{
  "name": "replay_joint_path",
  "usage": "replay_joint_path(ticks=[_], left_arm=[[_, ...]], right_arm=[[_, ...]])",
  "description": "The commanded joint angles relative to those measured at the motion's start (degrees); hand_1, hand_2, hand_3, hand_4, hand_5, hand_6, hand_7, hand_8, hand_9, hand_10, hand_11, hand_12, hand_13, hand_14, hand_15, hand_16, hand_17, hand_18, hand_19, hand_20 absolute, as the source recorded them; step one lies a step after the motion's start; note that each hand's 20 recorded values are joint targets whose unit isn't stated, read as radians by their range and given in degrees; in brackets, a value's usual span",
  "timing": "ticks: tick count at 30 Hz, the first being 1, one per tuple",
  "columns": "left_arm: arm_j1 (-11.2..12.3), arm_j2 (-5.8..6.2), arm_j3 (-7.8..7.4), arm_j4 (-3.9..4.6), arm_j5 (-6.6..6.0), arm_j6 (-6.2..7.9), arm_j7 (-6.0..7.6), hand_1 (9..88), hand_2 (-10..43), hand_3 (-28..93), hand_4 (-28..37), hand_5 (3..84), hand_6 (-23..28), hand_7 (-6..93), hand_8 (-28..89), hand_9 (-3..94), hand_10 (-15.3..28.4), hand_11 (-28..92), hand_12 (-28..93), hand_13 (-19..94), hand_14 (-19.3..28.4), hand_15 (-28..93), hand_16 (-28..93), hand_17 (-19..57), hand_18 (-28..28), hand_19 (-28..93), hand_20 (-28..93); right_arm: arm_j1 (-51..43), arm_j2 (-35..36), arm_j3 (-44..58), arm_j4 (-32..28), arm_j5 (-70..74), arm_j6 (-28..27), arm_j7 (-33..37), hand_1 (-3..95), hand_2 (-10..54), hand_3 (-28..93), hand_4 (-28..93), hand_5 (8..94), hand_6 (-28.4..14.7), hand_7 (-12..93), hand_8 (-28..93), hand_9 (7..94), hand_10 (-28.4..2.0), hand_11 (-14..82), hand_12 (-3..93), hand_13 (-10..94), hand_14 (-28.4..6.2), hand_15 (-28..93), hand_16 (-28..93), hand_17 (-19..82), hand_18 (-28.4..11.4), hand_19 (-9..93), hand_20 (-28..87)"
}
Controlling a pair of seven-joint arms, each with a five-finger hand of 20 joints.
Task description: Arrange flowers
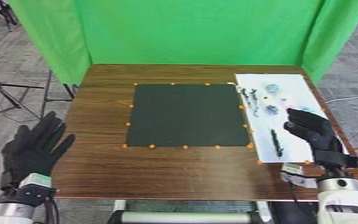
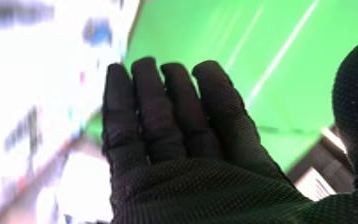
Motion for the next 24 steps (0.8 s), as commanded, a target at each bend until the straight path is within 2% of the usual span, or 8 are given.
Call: replay_joint_path(ticks=[1,4,6,7,11,16,21,24], left_arm=[[0.3,0.04,1.13,-0.03,-1.78,0.44,2.36,22.3,7.3,72,-28.3,33.8,4.9,9.7,-8,25.0,9.4,11,9,12,7.0,15,-8,-5.8,10.6,27,10],[0.4,-1.47,0.30,0.25,0.48,-0.65,-0.08,22.5,7.3,72,-28.3,34.0,5.0,10.0,-8,25.3,9.6,11,9,12,7.1,15,-7,-5.8,10.7,28,10],[1.0,-1.92,0.56,0.01,0.24,-1.34,-0.61,22.5,7.3,72,-28.3,34.1,5.0,10.1,-8,25.6,9.6,11,10,13,7.2,15,-7,-5.7,10.8,28,10],[1.7,-0.64,1.16,-0.09,-0.57,-1.13,0.64,22.5,7.3,72,-28.3,34.2,5.0,10.1,-8,25.7,9.5,11,10,13,7.2,15,-7,-5.8,10.8,28,10],[1.7,0.24,1.91,-0.05,-1.14,-0.76,1.43,22.3,7.3,72,-28.3,34.8,5.2,10.2,-8,26.2,9.6,11,10,13,7.5,15,-7,-5.8,11.1,28,10],[1.8,-1.06,1.29,0.03,0.65,-1.21,-0.05,22.3,7.4,71,-28.3,35.1,5.4,10.1,-8,26.6,9.7,11,10,14,7.6,15,-7,-5.8,11.2,28,10],[2.0,-1.39,1.16,-0.10,0.35,-1.04,-0.41,22.1,7.8,71,-28.3,35.3,5.4,10.1,-8,26.9,9.8,11,10,14,7.7,15,-7,-5.8,11.2,28,10],[1.9,-1.74,1.00,-0.15,0.61,-0.67,-1.32,22.0,7.8,71,-28.3,35.4,5.5,10.2,-8,27.0,9.8,12,10,14,7.8,16,-7,-5.8,11.2,28,10]], right_arm=[[2.4,4.3,-5.4,0.8,-29.7,-2.2,12.2,16.3,-9.5,82,-28,52.3,-10.8,15,-13,49.4,-18.8,15.1,14.9,39,-15.9,35,11,20,-16.4,49,15],[2.2,5.1,-6.6,0.8,-32.7,-1.9,15.1,14.0,-9.5,70,-28,53.0,-10.8,15,-12,51.3,-19.4,17.2,17.0,42,-16.8,47,16,21,-19.2,57,19],[2.4,5.0,-8.3,1.4,-39.8,-0.7,18.1,20.2,-9.5,56,-28,53.7,-10.7,14,-12,53.1,-19.9,20.3,19.1,43,-18.1,56,19,24,-21.2,64,24],[2.4,5.4,-9.4,2.0,-44.6,0.3,19.8,23.3,-9.5,50,-28,54.4,-10.6,14,-11,54.1,-20.1,22.8,20.8,43,-19.0,62,22,24,-22.7,68,27],[3.0,7.0,-12.2,2.7,-53.6,0.8,24.5,28.2,-9.5,41,-28,56.5,-9.6,18,-11,54.9,-20.1,36.5,27.2,44,-20.9,73,34,25,-25.6,77,41],[5.2,7.1,-15.0,5.3,-57.2,-0.7,27.8,29.2,-9.5,40,-28,58.5,-7.0,29,-12,54.7,-20.3,53.3,37.3,49,-22.3,80,49,30,-26.8,87,56],[6.8,7.8,-16.8,5.9,-60.8,-5.0,33.0,34.0,-9.5,33,-28,59.6,-6.5,33,-12,56.5,-20.3,56.6,41.0,51,-22.9,82,54,32,-27.7,90,60],[7.9,8.3,-17.6,5.6,-59.2,-10.0,35.8,24.4,-9.5,58,-28,60.0,-6.7,33,-12,56.6,-20.4,56.6,41.4,51,-23.1,82,54,33,-27.7,92,60]])
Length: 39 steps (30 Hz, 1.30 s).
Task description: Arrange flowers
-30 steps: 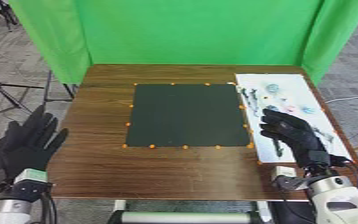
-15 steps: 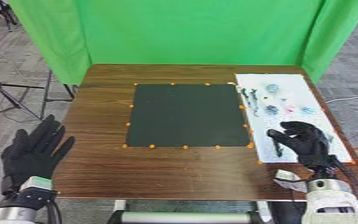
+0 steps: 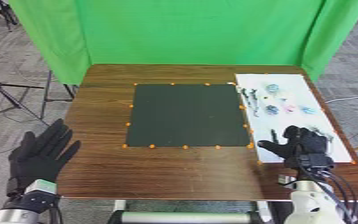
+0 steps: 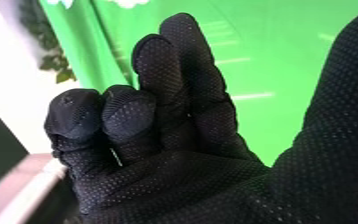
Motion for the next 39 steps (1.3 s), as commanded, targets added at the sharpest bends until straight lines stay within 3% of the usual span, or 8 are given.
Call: replay_joint_path(ticks=[1,9,15,19,21,24,31,39], left_arm=[[0.9,-1.45,-0.69,-0.44,1.17,-0.03,-2.50,22.0,7.8,71,-28.3,35.4,5.6,10.1,-8,27.1,9.9,12,10,14,7.8,16,-7,-5.8,11.3,28,10],[-0.2,-1.42,-0.43,0.10,1.29,-1.51,-3.77,22.6,8.4,71,-28.3,35.5,5.5,10.4,-8,27.2,10.0,12,10,14,7.9,16,-7,-6.0,11.3,28,10],[-0.6,-2.20,-1.21,0.71,0.91,-4.52,-5.44,22.8,8.5,71,-28.3,35.3,5.4,10.5,-8,28.0,10.2,12,11,15,8.4,17,-6,-6.2,11.4,29,11],[-0.9,-2.84,-1.73,0.93,1.51,-6.16,-6.92,23.3,9.0,71,-28.3,37.6,6.4,11.9,-7,31.4,11.4,15,12,18,10.2,20,-6,-6.4,11.7,30,11],[-0.8,-2.94,-1.73,1.00,1.38,-6.53,-6.81,23.4,9.0,71,-28.3,37.7,6.4,12.0,-8,31.6,11.4,15,12,18,10.3,20,-6,-6.4,11.8,30,11],[-1.0,-2.77,-1.69,1.05,1.36,-6.46,-6.82,23.5,9.0,71,-28.3,37.6,6.3,11.8,-8,31.6,11.4,15,12,18,10.4,21,-6,-6.4,11.9,30,11],[-1.0,-2.73,-1.45,1.10,1.07,-6.24,-6.87,23.5,8.8,71,-28.3,37.4,6.2,11.5,-8,31.4,11.4,14,12,18,10.5,21,-6,-6.5,12.0,30,10],[-0.7,-2.15,-1.01,1.02,0.49,-5.81,-5.67,23.8,8.4,71,-28.3,37.3,6.1,11.3,-8,31.0,11.1,14,12,18,10.5,21,-7,-6.5,12.1,30,10]], right_arm=[[2.5,0.9,-1.3,-0.5,1.9,-11.0,6.3,24.8,-9.5,58,-28,60.2,-6.8,32,-12,56.7,-20.4,56.4,41.3,51,-23.1,82,54,33,-27.9,92,60],[5.7,1.1,-3.4,1.1,7.3,-17.4,7.8,44.7,-9.5,26,-28,63.3,-7.3,27,-10,58.9,-20.6,56.9,41.9,53,-23.5,83,57,34,-28.4,93,63],[9.3,0.3,-4.5,2.4,10.9,-30.0,8.1,33.2,-9.5,69,-28,65.9,-4.7,35,-12,63.2,-18.2,57.5,42.5,58,-21.4,82,55,36,-27.4,93,61],[11.1,-0.6,-5.5,4.0,12.0,-35.5,10.8,37.6,-9.5,75,-28,71.5,-3.2,30,-12,68.4,-15.8,54.3,39.9,61,-19.1,80,54,41,-26.8,93,63],[11.6,-0.7,-5.8,4.8,12.6,-36.5,11.9,42.3,-9.5,72,-28,73.2,-3.0,29,0,71.5,-14.8,51.7,42.0,64,-17.7,78,54,43,-26.5,93,64],[11.1,-1.0,-5.7,5.1,13.0,-34.8,12.8,51.4,-9.5,69,-28,75.2,-0.4,38,15,80.2,-10.8,38.8,52.4,71,-13.1,74,50,49,-24.4,93,64],[9.7,-0.4,-5.0,4.7,13.1,-28.5,11.8,52.5,-9.5,77,-27,73.7,-0.4,49,17,90.7,-6.0,21.4,54.9,81,-6.0,63,46,56,-21.6,93,59],[7.2,2.1,-5.0,4.8,6.5,-5.8,5.3,51.0,-9.5,80,-13,70.0,-0.6,58,16,93.7,-6.9,19.5,52.7,85,-3.8,55,51,58,-20.8,93,56]])
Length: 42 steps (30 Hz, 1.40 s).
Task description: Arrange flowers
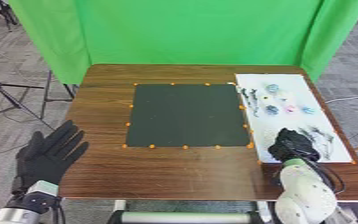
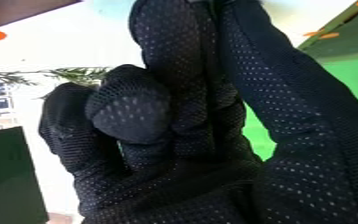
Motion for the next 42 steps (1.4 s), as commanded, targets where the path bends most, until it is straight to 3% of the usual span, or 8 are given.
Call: replay_joint_path(ticks=[1,7,15,18,20,24,30,42], left_arm=[[0.2,0.21,0.42,0.11,-0.39,0.02,0.42,23.9,8.3,71,-28.3,37.2,6.1,11.2,-8,31.0,11.1,14,12,18,10.5,21,-7,-6.5,12.1,30,10],[0.6,0.24,0.29,0.00,-0.63,0.29,0.76,24.1,8.1,71,-28.3,37.2,6.0,10.9,-8,31.1,11.1,14,12,18,10.5,21,-7,-6.5,12.2,30,10],[0.8,0.82,-0.73,-0.28,-1.14,1.63,1.35,24.3,7.8,71,-28.3,36.9,5.8,10.6,-8,31.0,11.1,13,12,18,10.5,21,-6,-6.5,12.2,30,10],[0.4,0.84,-1.35,-0.34,1.79,3.57,0.65,24.3,7.8,71,-28.3,36.8,5.8,10.5,-8,31.0,11.1,13,12,18,10.4,21,-7,-6.5,12.2,30,10],[-0.1,0.95,-1.81,0.01,0.29,2.80,1.26,24.2,7.8,71,-28.3,36.8,5.8,10.4,-8,31.0,11.0,13,12,18,10.4,21,-6,-6.5,12.2,30,10],[-1.1,2.03,-1.90,0.61,-0.84,4.20,2.93,24.3,7.8,71,-28.3,36.8,5.7,10.2,-8,31.0,11.0,13,12,18,10.3,20,-7,-6.4,12.1,30,10],[-6.4,3.75,1.05,2.55,-1.19,6.55,6.00,24.3,7.8,71,-28.3,36.8,5.6,9.8,-8,31.0,11.0,13,11,18,10.0,20,-6,-6.3,12.1,30,10],[-15.6,6.22,6.91,5.63,-1.87,7.59,4.85,20.0,11.4,68,-28.3,36.5,5.2,9.8,-8,30.1,10.8,12,11,17,9.2,19,-6,-6.0,11.7,29,11]], right_arm=[[-4.4,2.7,-1.3,2.1,-8.4,20.6,-5.3,50.9,-9.5,80,-13,69.8,-0.7,59,16,93.7,-7.1,19.7,52.7,86,-3.7,55,51,57,-20.7,93,56],[-3.2,5.0,-2.2,-0.3,-10.4,26.9,-5.9,50.2,-9.5,80,-9,70.1,-0.8,60,15,93.7,-7.3,21.2,53.0,86,-3.4,55,52,57,-20.8,93,56],[8.7,7.3,-9.9,-3.0,-4.2,20.0,-4.4,50.2,-9.5,80,-9,70.3,-0.8,60,15,93.7,-7.3,21.7,53.0,86,-3.3,54,53,57,-20.8,93,55],[14.8,6.6,-15.2,-2.1,-4.1,19.0,-3.3,50.0,-9.5,80,-9,70.6,-0.9,60,15,93.7,-7.4,21.7,53.0,86,-3.4,54,53,57,-21.0,93,55],[18.3,5.5,-18.4,-1.2,-3.8,18.5,-4.1,50.0,-9.5,81,-8,70.7,-1.0,60,15,93.7,-7.4,21.9,52.7,86,-3.5,55,53,57,-21.1,93,55],[24.7,1.3,-24.5,0.8,-1.3,16.7,-6.3,50.0,-9.5,80,-8,71.0,-1.1,59,16,93.7,-7.6,22.2,52.5,86,-3.7,55,53,58,-21.2,93,55],[30.7,-6.6,-30.9,5.7,2.1,13.6,-9.0,50.3,-9.5,80,-8,72.4,-1.2,58,16,93.7,-7.7,23.1,51.4,87,-3.9,55,52,58,-21.4,93,55],[34.4,-15.2,-36.0,16.7,5.7,7.5,-10.0,50.6,-9.5,80,-9,72.7,-1.2,57,17,93.7,-7.6,22.6,51.7,87,-4.0,55,52,58,-21.4,93,54]])
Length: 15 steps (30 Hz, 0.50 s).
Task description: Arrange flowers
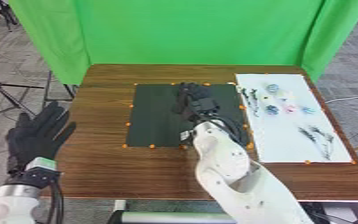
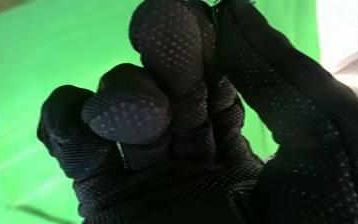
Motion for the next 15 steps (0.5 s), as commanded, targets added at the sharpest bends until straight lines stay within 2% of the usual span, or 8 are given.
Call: replay_joint_path(ticks=[1,3,4,6,9,12,14,15], left_arm=[[-5.0,1.86,3.07,1.37,-0.57,0.46,-0.93,19.9,11.5,68,-28.3,36.5,5.2,9.8,-8,30.0,10.8,12,11,17,9.1,19,-6,-6.0,11.7,29,11],[-6.3,2.38,3.84,1.89,-0.85,0.52,-0.95,19.8,11.6,68,-28.3,36.5,5.2,9.7,-8,30.0,10.7,12,11,17,9.1,19,-6,-6.0,11.7,29,11],[-6.8,1.34,3.58,2.10,-0.19,0.33,-1.98,19.8,11.7,68,-28.3,36.5,5.2,9.7,-8,30.0,10.7,12,11,17,9.1,19,-6,-6.0,11.7,29,11],[-7.4,1.57,3.86,2.48,-0.47,0.72,-1.82,19.8,11.8,68,-28.3,36.5,5.3,9.7,-8,29.9,10.7,12,11,17,9.0,19,-6,-6.0,11.7,29,11],[-6.4,1.57,3.95,2.35,-1.23,0.77,0.54,19.5,11.8,68,-28.3,36.5,5.3,9.7,-8,29.8,10.7,12,11,17,9.0,19,-6,-6.0,11.7,29,11],[-6.0,1.30,3.74,2.24,-1.10,0.89,-0.50,19.4,11.4,69,-28.3,36.5,5.3,9.7,-8,29.8,10.7,12,11,17,9.0,19,-6,-5.9,11.7,29,11],[-6.0,1.45,3.79,2.28,-1.43,0.87,0.12,19.4,11.3,69,-28.3,36.5,5.2,9.8,-8,29.9,10.7,12,11,17,9.0,19,-6,-5.9,11.7,29,11],[-6.4,1.43,3.83,2.50,-1.25,0.66,-0.32,19.6,11.3,69,-28.3,36.5,5.2,9.8,-8,29.8,10.7,12,11,17,9.0,19,-6,-6.0,11.7,29,11]], right_arm=[[0.7,-5.0,-2.5,5.6,1.2,-3.3,-0.3,50.6,-9.5,80,-9,72.7,-1.2,57,17,93.7,-7.7,22.6,51.7,87,-3.9,55,52,58,-21.5,93,54],[0.5,-5.9,-2.7,6.9,0.7,-4.2,-0.1,50.6,-9.5,80,-9,72.6,-1.1,57,17,93.7,-7.6,22.4,51.8,87,-3.9,55,52,58,-21.4,93,54],[0.3,-6.5,-2.7,7.5,0.7,-4.8,-0.1,50.5,-9.5,80,-9,72.5,-1.0,57,17,93.7,-7.6,22.4,51.8,87,-4.0,55,53,58,-21.4,93,54],[0.2,-7.7,-2.7,8.7,1.0,-5.9,0.1,50.5,-9.5,80,-9,72.5,-1.0,57,17,93.7,-7.6,22.4,51.8,87,-3.9,55,53,58,-21.4,93,54],[2.3,-8.6,-3.6,11.0,2.2,-7.7,-0.7,50.6,-9.5,80,-9,72.4,-1.0,57,17,93.7,-7.6,22.2,51.9,87,-4.0,55,52,58,-21.3,93,54],[2.3,-9.8,-3.5,12.7,2.5,-8.7,-0.5,50.8,-9.5,80,-9,72.0,-1.0,57,17,93.7,-7.5,22.0,51.9,86,-3.9,55,52,58,-21.3,93,54],[2.5,-10.6,-3.5,13.6,2.6,-9.7,-0.7,50.8,-9.5,80,-9,71.9,-1.0,57,17,93.7,-7.5,21.9,52.0,86,-3.9,55,52,58,-21.3,93,54],[2.4,-10.7,-3.5,13.7,2.3,-10.2,-0.6,50.8,-9.5,80,-9,71.8,-0.9,57,17,93.7,-7.5,21.9,52.1,86,-3.9,55,52,58,-21.3,93,54]])
